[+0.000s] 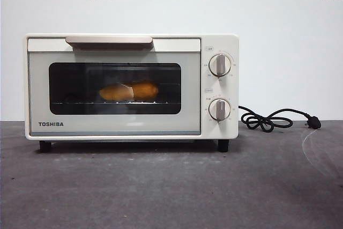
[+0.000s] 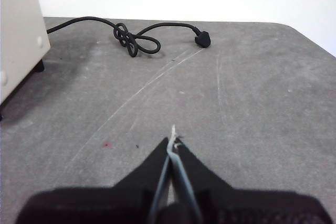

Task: Take the corn from the table,put the corn in the oven

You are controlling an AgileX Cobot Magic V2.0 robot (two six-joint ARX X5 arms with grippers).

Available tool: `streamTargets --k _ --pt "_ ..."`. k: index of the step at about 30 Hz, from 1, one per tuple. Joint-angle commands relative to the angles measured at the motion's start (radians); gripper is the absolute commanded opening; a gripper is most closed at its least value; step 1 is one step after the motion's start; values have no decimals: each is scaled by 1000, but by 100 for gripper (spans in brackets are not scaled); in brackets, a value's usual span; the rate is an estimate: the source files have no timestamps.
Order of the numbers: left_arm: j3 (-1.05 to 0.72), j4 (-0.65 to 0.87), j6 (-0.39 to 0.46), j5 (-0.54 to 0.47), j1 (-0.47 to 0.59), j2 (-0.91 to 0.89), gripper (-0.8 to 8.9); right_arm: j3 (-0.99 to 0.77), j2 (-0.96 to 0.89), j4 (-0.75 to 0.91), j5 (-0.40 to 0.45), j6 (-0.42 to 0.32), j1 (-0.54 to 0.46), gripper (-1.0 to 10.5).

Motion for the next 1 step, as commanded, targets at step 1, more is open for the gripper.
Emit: streamTargets --k 1 --pt "-8 11 13 -3 -2 0 -4 -9 -1 6 2 10 0 0"
